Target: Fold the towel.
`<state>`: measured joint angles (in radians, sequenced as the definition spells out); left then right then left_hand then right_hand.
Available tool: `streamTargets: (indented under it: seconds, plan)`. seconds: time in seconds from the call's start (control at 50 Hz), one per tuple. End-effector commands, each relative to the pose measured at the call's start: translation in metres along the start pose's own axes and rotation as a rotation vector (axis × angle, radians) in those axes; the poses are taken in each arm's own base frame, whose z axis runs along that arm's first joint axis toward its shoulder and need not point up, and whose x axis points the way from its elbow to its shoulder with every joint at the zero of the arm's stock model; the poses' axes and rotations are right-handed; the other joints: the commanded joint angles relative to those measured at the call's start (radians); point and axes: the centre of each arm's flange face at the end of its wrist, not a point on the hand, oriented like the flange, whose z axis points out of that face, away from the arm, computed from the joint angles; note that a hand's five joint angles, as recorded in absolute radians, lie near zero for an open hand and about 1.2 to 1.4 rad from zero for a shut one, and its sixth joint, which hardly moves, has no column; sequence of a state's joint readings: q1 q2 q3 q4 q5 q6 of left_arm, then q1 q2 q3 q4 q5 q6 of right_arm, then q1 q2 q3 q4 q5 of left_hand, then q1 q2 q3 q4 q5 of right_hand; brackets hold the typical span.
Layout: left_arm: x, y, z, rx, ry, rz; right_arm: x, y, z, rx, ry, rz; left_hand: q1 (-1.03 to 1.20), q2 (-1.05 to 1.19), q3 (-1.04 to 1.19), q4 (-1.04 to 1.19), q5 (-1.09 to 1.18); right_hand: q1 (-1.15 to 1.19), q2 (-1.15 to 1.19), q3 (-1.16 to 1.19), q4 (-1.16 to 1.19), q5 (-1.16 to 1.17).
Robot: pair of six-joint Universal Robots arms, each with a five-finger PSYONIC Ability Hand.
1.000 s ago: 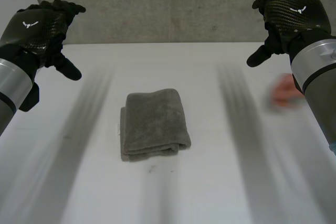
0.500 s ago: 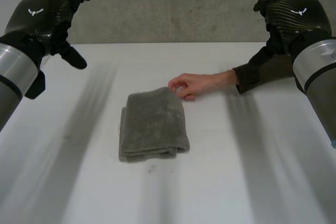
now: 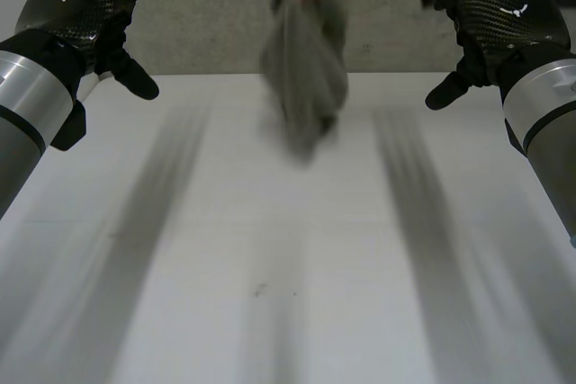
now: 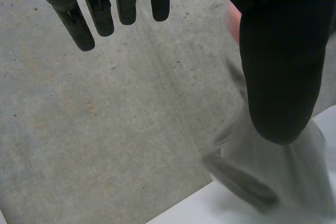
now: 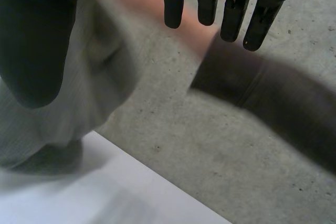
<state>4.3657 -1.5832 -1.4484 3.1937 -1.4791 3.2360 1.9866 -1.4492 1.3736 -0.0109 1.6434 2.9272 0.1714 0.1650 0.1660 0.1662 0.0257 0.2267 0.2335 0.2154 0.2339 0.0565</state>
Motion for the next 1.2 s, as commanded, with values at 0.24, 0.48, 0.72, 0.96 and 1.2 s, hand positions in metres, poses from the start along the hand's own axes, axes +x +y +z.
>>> streamTargets:
  seconds: [0.24,0.48,0.72,0.96,1.2]
  plan:
    - [-0.001,-0.004,-0.003,0.009,-0.002,0.002,-0.004,0.002,0.0,0.0,-0.04,0.001,0.003,0.01,0.009,0.008,-0.026,-0.052,-0.059,-0.041,-0.059,-0.056]
    - [0.0,-0.002,-0.003,0.003,-0.002,0.003,-0.002,-0.005,-0.003,0.02,-0.035,0.0,0.003,0.01,0.009,0.008,-0.026,-0.052,-0.059,-0.041,-0.059,-0.056]
    - [0.001,0.004,-0.002,-0.018,0.003,0.0,0.005,-0.007,-0.003,0.024,-0.018,-0.04,0.01,0.016,0.015,0.015,-0.019,-0.052,-0.059,-0.041,-0.059,-0.056]
    - [0.003,0.021,0.0,-0.072,0.01,-0.007,0.003,-0.003,-0.005,-0.011,-0.04,-0.25,0.025,0.031,0.03,0.03,-0.004,-0.052,-0.059,-0.041,-0.059,-0.056]
    - [0.015,0.03,-0.001,-0.101,0.047,-0.012,0.007,0.002,-0.004,-0.064,-0.042,-0.236,0.019,0.025,0.024,0.024,-0.01,-0.052,-0.059,-0.041,-0.059,-0.056]
